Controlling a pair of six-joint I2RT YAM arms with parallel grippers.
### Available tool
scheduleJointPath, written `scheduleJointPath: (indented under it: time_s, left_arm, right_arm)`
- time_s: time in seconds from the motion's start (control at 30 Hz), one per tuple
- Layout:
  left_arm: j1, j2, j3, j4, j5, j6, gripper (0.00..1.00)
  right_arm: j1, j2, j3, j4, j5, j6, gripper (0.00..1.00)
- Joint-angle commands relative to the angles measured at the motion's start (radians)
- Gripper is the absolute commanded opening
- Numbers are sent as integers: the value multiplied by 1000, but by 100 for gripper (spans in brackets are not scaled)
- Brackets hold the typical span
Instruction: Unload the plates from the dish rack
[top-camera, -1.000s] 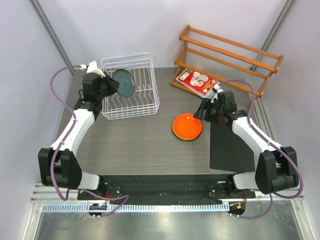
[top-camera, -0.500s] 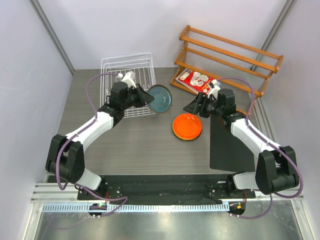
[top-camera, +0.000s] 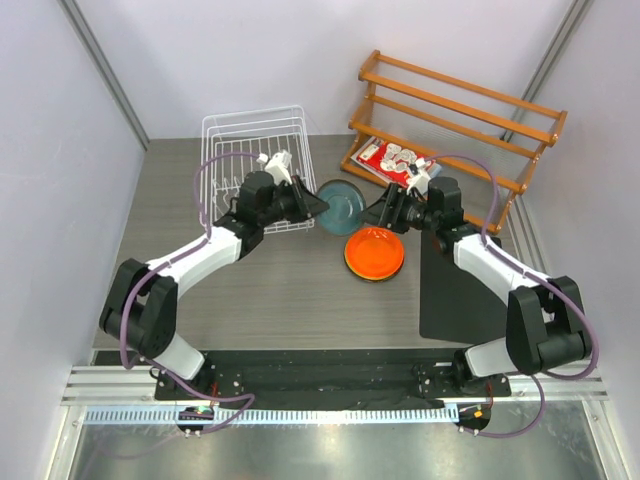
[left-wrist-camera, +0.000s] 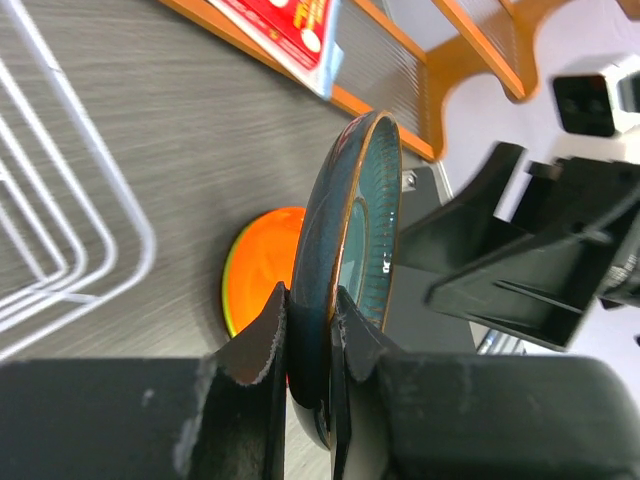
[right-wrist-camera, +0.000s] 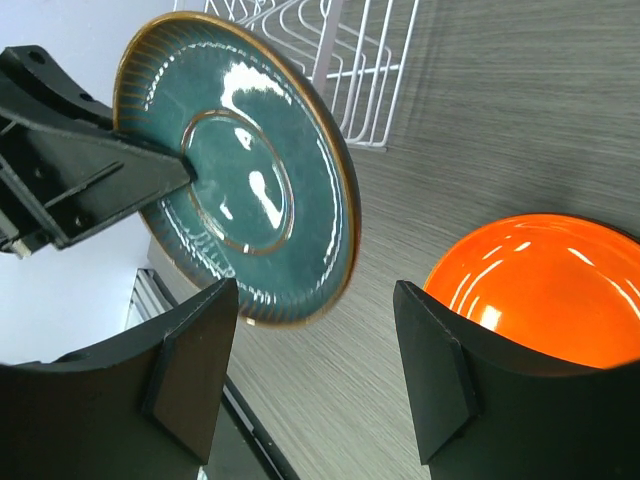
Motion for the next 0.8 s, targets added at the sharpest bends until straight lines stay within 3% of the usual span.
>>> scheduleJointPath:
  time_s: [0.0,0.13,0.2,0.27,0.3,0.33,0.4,0.43,0.47,0.53,0.6,0.7,0.77]
  left_arm:
    - [-38,4,24,141,39,-33,0]
    - [-55,8,25,159,52,-31,0]
    - [-57,7,24,164,57,-34,0]
    - [-57,1,17,176,65,-34,0]
    - [-57,2,19,176,63,-34,0]
    - [-57,1,17,176,65,-33,0]
    - [-57,-1,17,162,50,-20,0]
    - [-57,-1,17,156,43,-17,0]
    - [-57,-1,20,148,37,-10,5]
    - [-57,1,27,116,23,13,36]
    - [-58,1,28,93,5,26,73]
    - [-57,-7,37,32,-74,78,99]
    - [-57,-31,36,-19,-130,128,99]
  right_arm:
    - [16,28,1,86,-27,31,69]
    - [18,58,-2,127,-48,42,67]
    - [18,65,-5,161,-63,51,57]
    - [18,71,-13,198,-83,66,40]
    - [18,71,-19,213,-93,72,23]
    - [18,69,-32,226,-94,80,14]
    - [17,54,-45,236,-90,80,1]
    - [18,45,-56,233,-82,76,1]
    - [18,34,-62,212,-53,60,1]
    - [18,-7,-69,183,-28,33,1]
    - [17,-50,-68,113,33,2,1]
    - [10,-98,-62,20,122,-32,1]
    - [-2,-135,-66,-18,146,-36,1]
